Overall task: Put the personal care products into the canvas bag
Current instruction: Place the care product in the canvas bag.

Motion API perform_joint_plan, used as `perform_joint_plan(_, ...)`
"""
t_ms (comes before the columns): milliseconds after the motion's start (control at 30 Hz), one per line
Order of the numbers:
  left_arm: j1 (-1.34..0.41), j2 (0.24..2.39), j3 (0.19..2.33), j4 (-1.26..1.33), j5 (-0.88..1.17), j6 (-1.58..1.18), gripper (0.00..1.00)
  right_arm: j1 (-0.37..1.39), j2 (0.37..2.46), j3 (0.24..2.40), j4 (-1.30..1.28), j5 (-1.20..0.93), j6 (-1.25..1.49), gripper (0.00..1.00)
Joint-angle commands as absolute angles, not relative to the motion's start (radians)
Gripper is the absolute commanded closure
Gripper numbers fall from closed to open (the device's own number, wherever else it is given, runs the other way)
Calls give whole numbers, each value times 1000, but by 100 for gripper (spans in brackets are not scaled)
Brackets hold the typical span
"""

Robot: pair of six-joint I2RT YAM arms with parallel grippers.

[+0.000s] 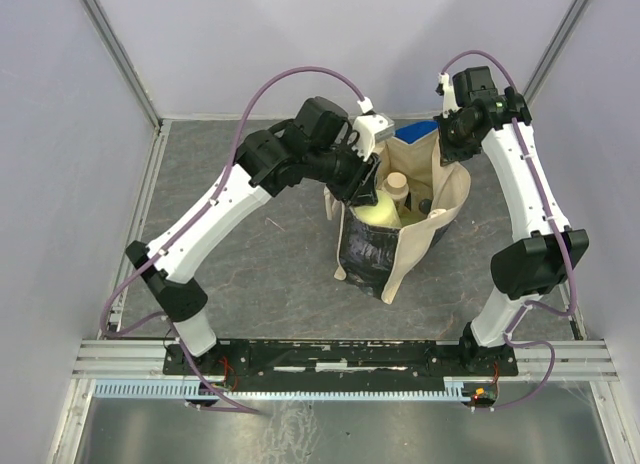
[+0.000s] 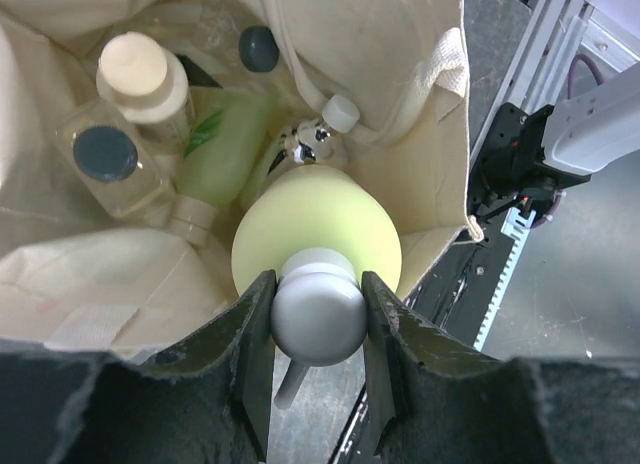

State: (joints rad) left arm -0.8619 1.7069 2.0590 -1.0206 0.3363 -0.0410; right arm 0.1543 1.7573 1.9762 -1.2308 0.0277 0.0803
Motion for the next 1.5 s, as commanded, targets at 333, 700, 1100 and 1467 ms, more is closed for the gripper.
perform_joint_plan(333, -882, 1859, 2310, -1124, 423, 93, 97, 149, 1817, 2019, -1262, 45, 61, 100)
perform_joint_plan(700, -882, 1805, 2297, -923, 600, 26, 97, 150, 1838, 2045, -1267, 45, 59, 100)
perform_joint_plan(1100, -882, 1891, 2339, -805, 701, -11, 97, 150, 1841, 2038, -1266, 52, 60, 100)
perform_joint_plan(1467, -883, 1990, 2334, -768, 607, -4, 97, 150, 1850, 2038, -1268, 56, 58, 100)
